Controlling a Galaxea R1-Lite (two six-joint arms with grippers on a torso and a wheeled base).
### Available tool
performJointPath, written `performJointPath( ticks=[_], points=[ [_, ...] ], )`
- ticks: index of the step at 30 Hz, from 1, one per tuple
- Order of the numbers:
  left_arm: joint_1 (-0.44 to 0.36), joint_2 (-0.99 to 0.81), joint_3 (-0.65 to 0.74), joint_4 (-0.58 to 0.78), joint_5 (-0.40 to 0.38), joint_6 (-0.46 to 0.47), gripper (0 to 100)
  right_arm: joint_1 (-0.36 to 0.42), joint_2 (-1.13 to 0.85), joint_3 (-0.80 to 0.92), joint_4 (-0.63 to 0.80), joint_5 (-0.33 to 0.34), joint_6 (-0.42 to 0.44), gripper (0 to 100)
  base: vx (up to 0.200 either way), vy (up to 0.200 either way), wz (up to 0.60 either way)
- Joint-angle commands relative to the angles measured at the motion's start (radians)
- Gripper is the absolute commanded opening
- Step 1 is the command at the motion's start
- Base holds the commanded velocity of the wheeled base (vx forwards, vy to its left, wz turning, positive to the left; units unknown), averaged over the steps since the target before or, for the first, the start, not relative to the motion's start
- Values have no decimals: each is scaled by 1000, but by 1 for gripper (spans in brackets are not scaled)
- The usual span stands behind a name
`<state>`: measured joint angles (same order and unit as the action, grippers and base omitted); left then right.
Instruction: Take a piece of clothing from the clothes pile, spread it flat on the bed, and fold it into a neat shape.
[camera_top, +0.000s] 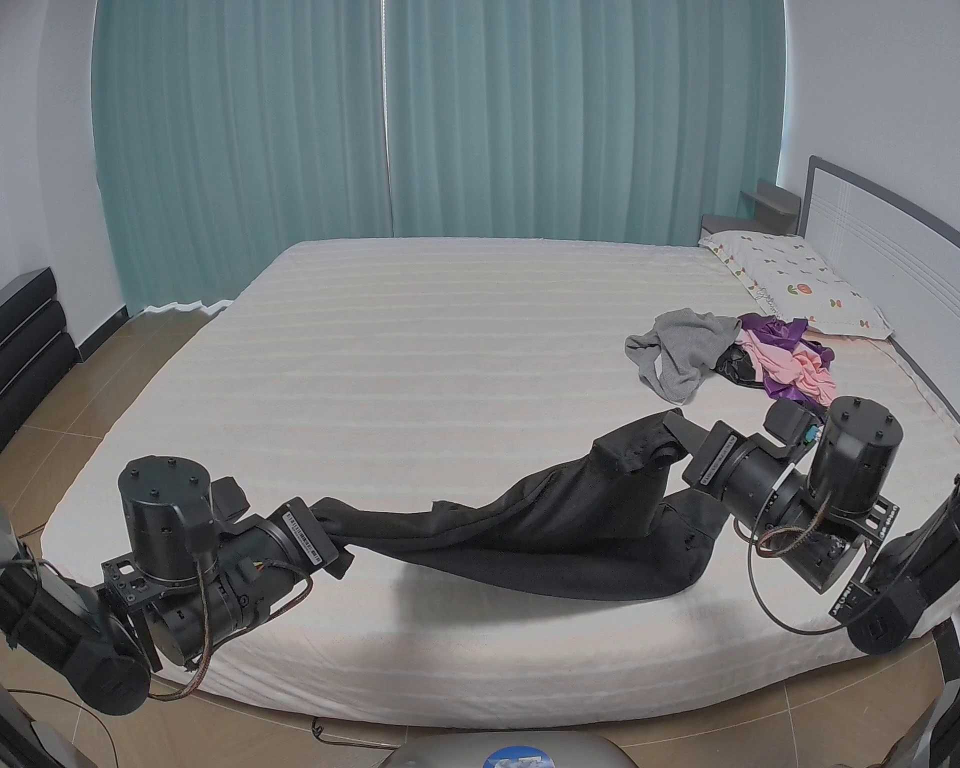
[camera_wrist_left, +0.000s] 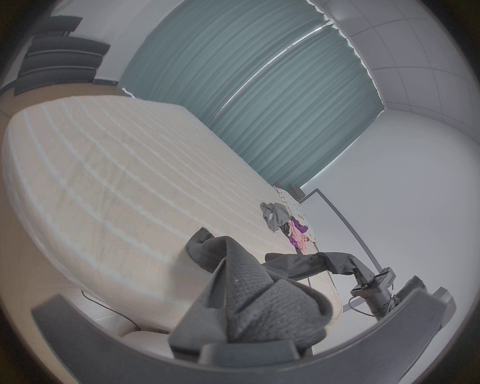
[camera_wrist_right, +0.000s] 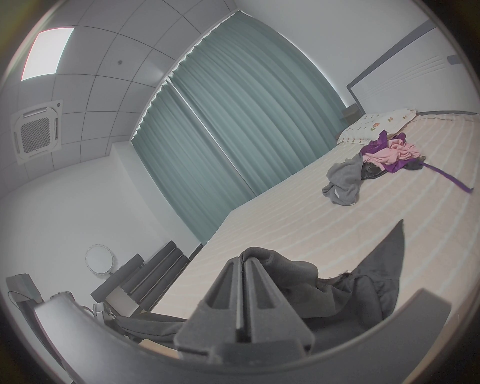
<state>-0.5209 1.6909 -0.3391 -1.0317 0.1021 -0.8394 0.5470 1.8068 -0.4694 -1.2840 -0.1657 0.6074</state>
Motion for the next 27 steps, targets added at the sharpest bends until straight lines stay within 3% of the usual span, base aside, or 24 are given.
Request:
performJointPath(
  ticks=[1, 5, 10, 14, 20, 27],
  points=[
    [-53, -86, 25, 5, 56, 59, 0, 11, -161, 60, 2, -23, -2, 0, -200, 0, 0],
    [-62, -154, 6, 39, 70, 125, 0, 10, -305, 69, 17, -21, -8, 0, 0, 0, 0],
    [-47, -212, -93, 96, 94, 141, 0, -7, -468, 5, 48, 15, -34, 0, 0, 0, 0],
    [-15, -224, -235, 222, 136, 141, 0, -15, -554, -118, 209, 63, -48, 0, 0, 0, 0],
    [13, -224, -403, 395, 125, 135, 0, -70, -489, -341, 339, 75, -48, 0, 0, 0, 0],
    [78, -91, -601, 538, 106, 106, 0, -133, -250, -540, 347, 66, -49, 0, 0, 0, 0]
  ],
)
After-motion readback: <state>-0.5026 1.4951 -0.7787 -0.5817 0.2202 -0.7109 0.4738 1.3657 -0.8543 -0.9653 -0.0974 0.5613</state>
